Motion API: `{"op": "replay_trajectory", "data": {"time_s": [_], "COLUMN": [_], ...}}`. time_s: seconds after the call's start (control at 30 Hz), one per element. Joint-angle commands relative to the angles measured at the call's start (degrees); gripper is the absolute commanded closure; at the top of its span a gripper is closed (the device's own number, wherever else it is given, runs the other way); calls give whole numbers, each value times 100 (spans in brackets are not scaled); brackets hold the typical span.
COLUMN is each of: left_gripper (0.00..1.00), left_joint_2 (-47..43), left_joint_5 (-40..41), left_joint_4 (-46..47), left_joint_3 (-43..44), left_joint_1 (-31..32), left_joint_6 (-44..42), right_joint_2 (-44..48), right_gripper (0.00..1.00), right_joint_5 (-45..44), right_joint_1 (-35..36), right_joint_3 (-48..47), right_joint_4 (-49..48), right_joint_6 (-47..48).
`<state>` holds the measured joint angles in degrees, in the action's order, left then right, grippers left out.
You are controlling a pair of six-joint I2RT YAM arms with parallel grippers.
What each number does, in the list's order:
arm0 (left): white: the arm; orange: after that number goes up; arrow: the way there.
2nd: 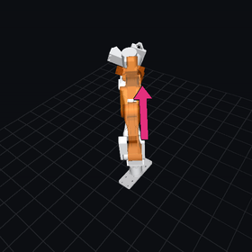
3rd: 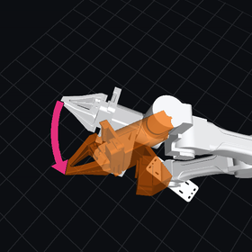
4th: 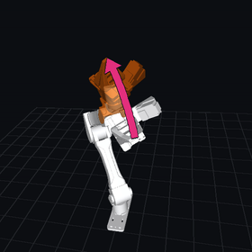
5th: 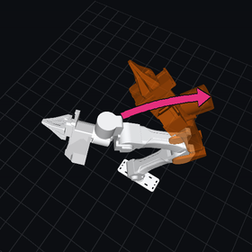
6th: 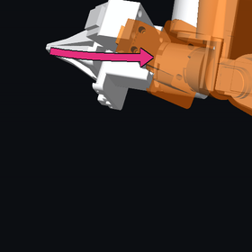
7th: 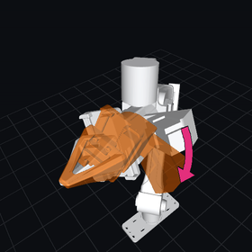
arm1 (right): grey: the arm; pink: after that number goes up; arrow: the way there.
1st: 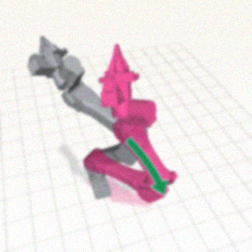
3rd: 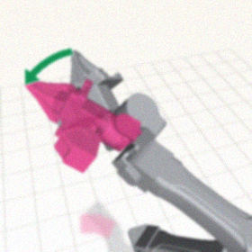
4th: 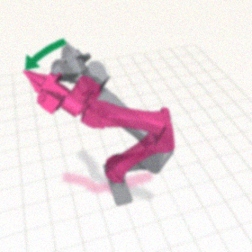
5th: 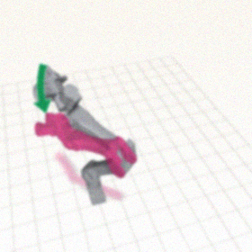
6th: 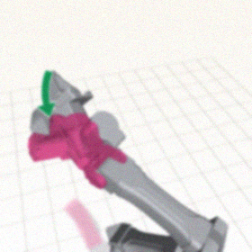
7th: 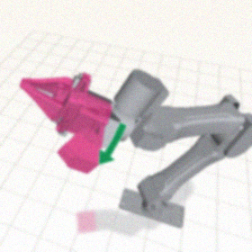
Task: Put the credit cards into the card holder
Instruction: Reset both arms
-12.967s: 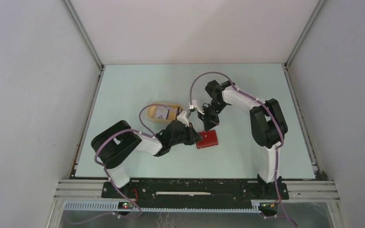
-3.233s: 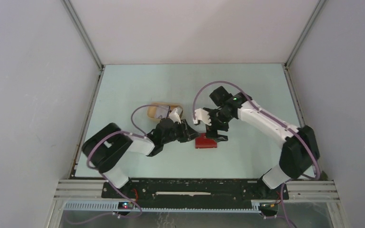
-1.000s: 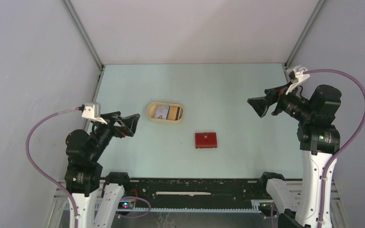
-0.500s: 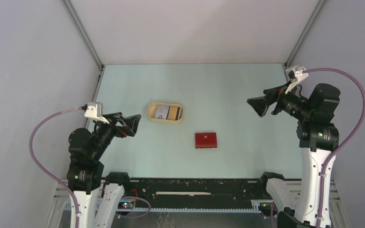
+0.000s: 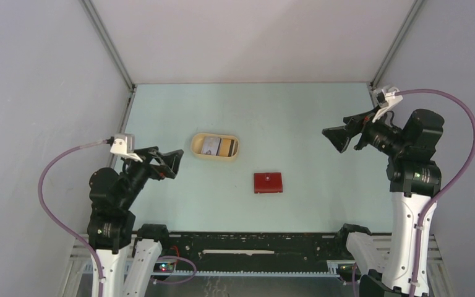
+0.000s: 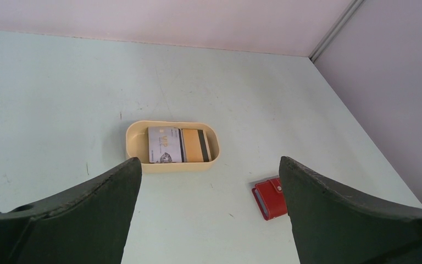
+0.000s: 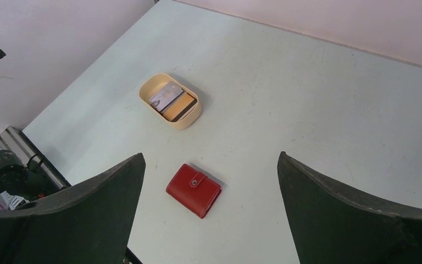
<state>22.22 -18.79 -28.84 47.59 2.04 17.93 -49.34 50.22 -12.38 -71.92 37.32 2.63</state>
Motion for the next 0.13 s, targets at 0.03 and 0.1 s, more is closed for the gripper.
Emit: {"op": "replay_trajectory", "data": {"time_s": [0.03,0.1], "left_gripper": [0,0], "left_joint_2": [-82,-88], "left_joint_5": [-73,-78], "left_joint_4": [129,154], "left_joint_3": [-141,-168], "left_joint_1": [-55,-55], "left_joint_6": [-140,-141], "right_joint_2": [22,15], "right_gripper": [0,0], "right_joint_5": [103,123], "right_joint_1": [-92,-106], "right_joint_3": [9,40], "right_joint_4": [-205,-237], "right_joint_6": [-76,-92]}}
